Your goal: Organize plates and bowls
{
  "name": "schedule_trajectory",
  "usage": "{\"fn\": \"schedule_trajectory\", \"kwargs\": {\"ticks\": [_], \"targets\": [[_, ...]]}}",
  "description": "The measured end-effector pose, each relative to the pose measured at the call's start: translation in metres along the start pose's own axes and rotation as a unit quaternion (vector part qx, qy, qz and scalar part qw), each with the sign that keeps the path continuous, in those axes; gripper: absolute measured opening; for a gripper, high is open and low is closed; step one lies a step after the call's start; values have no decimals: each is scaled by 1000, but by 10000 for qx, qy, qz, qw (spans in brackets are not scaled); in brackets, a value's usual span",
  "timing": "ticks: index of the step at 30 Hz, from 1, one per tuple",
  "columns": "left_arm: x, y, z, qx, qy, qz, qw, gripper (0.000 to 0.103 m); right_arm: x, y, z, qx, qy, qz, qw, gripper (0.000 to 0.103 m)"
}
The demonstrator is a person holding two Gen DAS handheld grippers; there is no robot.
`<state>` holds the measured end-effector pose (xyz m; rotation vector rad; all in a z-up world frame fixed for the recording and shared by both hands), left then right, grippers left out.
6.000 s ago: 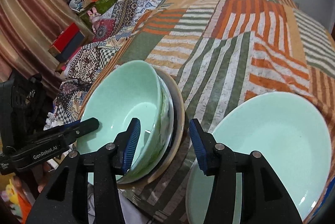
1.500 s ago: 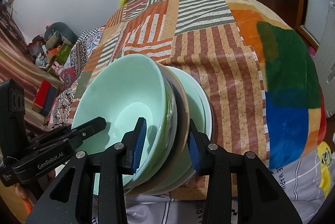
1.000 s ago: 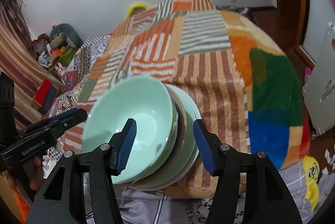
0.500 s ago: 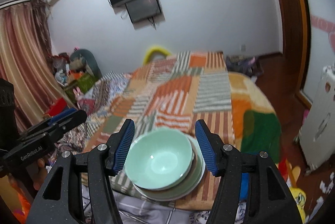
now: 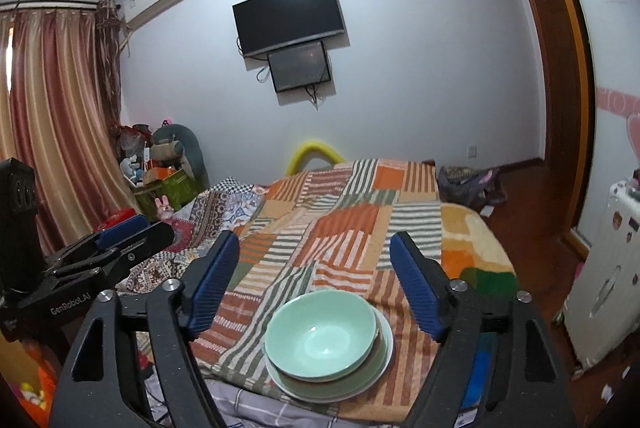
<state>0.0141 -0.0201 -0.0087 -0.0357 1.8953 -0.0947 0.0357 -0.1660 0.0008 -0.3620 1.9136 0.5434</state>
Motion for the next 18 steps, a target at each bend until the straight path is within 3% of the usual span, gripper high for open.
{"fn": "schedule_trajectory", "kwargs": {"ticks": [4, 6, 9, 13, 18], "targets": [[0, 3, -1, -52, -83, -41, 9999, 96, 1, 3, 0, 17, -76, -39, 10000, 88], [1, 5, -2, -92, -136, -76, 9998, 99, 1, 2, -1, 14, -105, -30, 9999, 89], [2, 4, -4, -160, -182, -8, 9997, 100, 1, 0, 0, 17, -91, 3, 10000, 91], [4, 4, -4, -222, -174, 69, 9996, 101, 4, 0, -4, 73, -174, 40, 9998, 101], [5, 5, -3, -205, -153, 51, 9997, 101, 5, 0, -6, 104, -192, 9, 9998, 102]]}}
Point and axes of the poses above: each gripper's, at about its wrist camera, not at the fingertips, and z roughly the way its jaws point, y to its left, x to its underside, the point moved 3 cm from there along z, roughly the way its jaws point, and after that the axes turned 3 degrees about -x, right-handed, at the moved point
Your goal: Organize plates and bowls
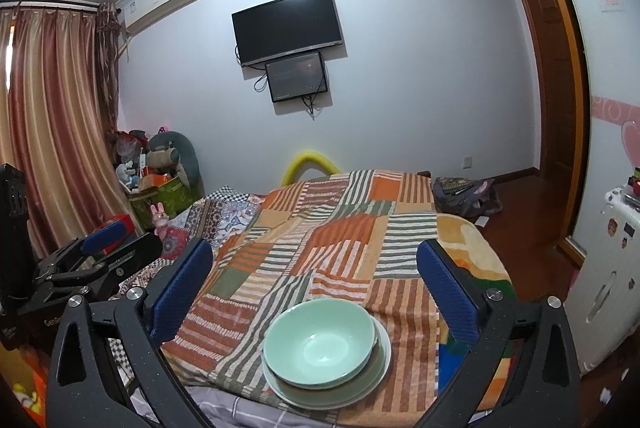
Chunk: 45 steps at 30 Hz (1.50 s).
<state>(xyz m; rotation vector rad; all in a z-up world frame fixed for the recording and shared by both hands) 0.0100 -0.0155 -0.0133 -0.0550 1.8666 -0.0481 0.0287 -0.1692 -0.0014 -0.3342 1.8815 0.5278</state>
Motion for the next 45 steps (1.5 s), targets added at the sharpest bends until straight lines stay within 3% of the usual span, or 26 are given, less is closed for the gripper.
{"fn": "schedule_trajectory", "kwargs": {"ticks": [45], "targets": [[4, 4, 5, -76, 19, -13, 10000, 103, 1, -1, 2, -44, 144, 57, 9999, 102]]}}
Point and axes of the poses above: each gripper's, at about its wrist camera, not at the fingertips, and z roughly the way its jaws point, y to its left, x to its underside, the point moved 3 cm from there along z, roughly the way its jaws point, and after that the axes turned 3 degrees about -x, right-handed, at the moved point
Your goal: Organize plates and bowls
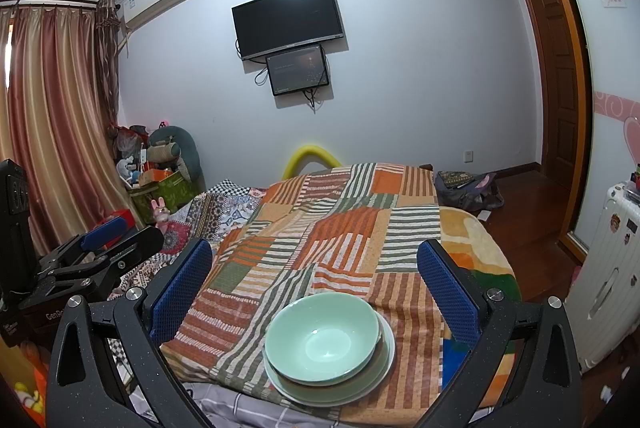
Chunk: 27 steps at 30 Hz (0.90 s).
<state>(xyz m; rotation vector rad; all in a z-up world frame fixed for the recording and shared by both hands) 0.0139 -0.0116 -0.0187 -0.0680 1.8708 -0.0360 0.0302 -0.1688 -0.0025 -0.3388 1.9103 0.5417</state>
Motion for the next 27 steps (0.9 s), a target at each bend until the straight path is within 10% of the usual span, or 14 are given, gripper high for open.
{"fn": "schedule_trajectory", "kwargs": {"ticks": [27], "targets": [[-2, -4, -3, 103, -75, 73, 9999, 103, -1, 3, 2, -2, 13, -97, 10000, 102]]}}
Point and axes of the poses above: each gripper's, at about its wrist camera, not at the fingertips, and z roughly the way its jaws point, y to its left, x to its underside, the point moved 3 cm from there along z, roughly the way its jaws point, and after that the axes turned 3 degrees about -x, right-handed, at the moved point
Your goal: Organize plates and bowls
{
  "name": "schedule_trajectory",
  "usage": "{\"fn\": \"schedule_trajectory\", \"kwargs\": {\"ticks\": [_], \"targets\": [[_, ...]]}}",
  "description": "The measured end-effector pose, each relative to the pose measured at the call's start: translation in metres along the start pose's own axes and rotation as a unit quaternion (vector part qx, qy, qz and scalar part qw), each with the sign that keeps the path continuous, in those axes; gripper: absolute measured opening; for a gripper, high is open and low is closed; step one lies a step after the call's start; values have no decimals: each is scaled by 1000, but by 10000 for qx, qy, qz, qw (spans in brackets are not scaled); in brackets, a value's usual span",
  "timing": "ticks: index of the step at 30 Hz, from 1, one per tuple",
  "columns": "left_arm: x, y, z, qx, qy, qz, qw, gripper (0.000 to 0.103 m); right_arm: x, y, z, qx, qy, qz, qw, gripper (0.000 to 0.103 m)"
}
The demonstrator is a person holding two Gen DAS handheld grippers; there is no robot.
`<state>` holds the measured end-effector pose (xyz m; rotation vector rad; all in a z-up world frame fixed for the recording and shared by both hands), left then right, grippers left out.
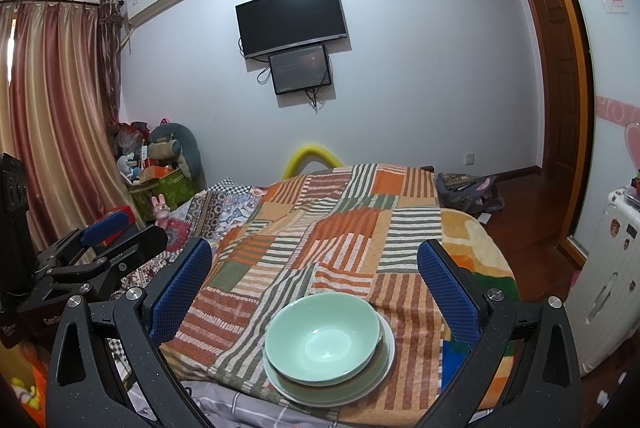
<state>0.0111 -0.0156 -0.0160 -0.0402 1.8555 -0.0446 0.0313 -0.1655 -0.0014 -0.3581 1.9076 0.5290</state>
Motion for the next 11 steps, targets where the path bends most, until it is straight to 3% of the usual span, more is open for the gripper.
{"fn": "schedule_trajectory", "kwargs": {"ticks": [11], "targets": [[0, 3, 5, 66, 83, -94, 9999, 103, 1, 0, 1, 1, 20, 9, 10000, 102]]}}
Point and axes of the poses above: each gripper's, at about its wrist camera, not at the fingertips, and z roughly the way its jaws point, y to its left, x to its underside, the point moved 3 cm from there along z, roughly the way its jaws point, and after that the axes turned 3 degrees about -x, right-handed, at the moved point
